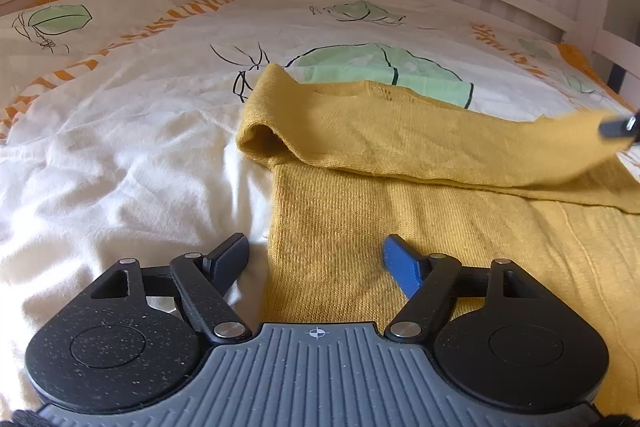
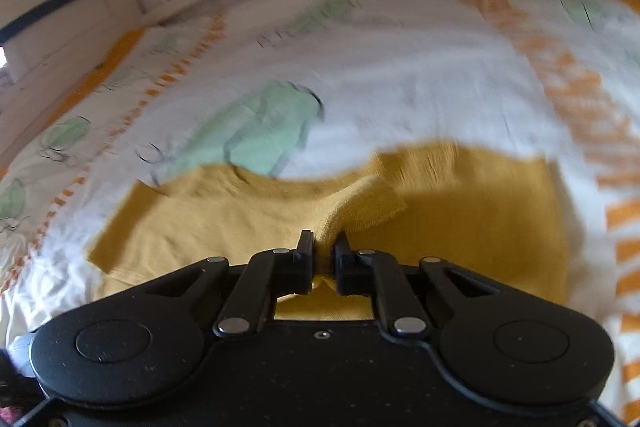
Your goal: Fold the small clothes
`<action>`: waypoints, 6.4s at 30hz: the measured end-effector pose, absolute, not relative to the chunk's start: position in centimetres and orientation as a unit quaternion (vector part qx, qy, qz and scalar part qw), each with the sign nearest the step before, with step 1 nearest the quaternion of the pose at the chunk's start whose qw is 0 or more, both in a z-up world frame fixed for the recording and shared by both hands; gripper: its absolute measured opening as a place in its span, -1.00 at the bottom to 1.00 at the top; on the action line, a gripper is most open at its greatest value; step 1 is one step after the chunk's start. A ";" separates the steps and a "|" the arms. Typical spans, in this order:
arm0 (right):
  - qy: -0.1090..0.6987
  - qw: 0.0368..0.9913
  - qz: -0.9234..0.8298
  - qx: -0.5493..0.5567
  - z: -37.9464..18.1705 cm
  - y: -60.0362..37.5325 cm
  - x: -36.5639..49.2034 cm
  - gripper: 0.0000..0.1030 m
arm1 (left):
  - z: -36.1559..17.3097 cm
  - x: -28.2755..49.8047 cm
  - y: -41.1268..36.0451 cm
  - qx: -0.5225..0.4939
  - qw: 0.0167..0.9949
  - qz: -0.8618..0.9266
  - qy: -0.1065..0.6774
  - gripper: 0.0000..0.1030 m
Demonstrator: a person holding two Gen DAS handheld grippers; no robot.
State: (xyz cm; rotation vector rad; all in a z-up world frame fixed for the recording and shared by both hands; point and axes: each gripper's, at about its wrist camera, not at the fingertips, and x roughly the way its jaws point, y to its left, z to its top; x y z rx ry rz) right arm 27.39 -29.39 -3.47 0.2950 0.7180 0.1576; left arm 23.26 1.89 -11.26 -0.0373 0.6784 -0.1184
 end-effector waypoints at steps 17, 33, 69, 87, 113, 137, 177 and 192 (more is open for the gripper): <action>0.404 0.909 -0.018 0.099 -6.4 -33.8 27.1 -0.49 | -11.3 23.3 1.9 -0.019 0.941 -0.058 0.332 0.44; 0.383 0.912 -0.115 0.093 -7.4 -35.3 24.4 0.21 | -11.3 23.3 1.8 -0.019 0.941 -0.058 0.332 0.46; 0.415 0.883 -0.055 0.212 -6.0 -35.6 13.7 0.78 | -11.0 24.0 1.3 -0.008 0.933 -0.067 0.354 0.65; 0.469 0.843 -0.012 0.262 -6.0 -34.3 3.7 0.99 | -8.5 16.0 4.7 -0.006 0.878 -0.141 0.458 0.77; 0.528 0.796 0.044 0.292 -7.2 -32.3 0.7 1.00 | -8.3 7.5 8.6 -0.101 0.849 -0.141 0.499 0.75; 0.499 0.803 0.054 0.321 -7.3 -33.0 0.1 0.69 | -8.2 7.3 9.9 -0.121 0.869 -0.105 0.468 -0.20; 0.488 0.814 0.059 0.310 -5.6 -32.5 -0.8 -0.63 | -6.5 6.4 11.3 -0.182 0.854 -0.142 0.467 -0.93; 0.430 0.833 0.082 0.338 -3.6 -33.7 -0.6 -0.70 | -4.8 7.7 12.3 -0.267 0.836 -0.182 0.445 -0.95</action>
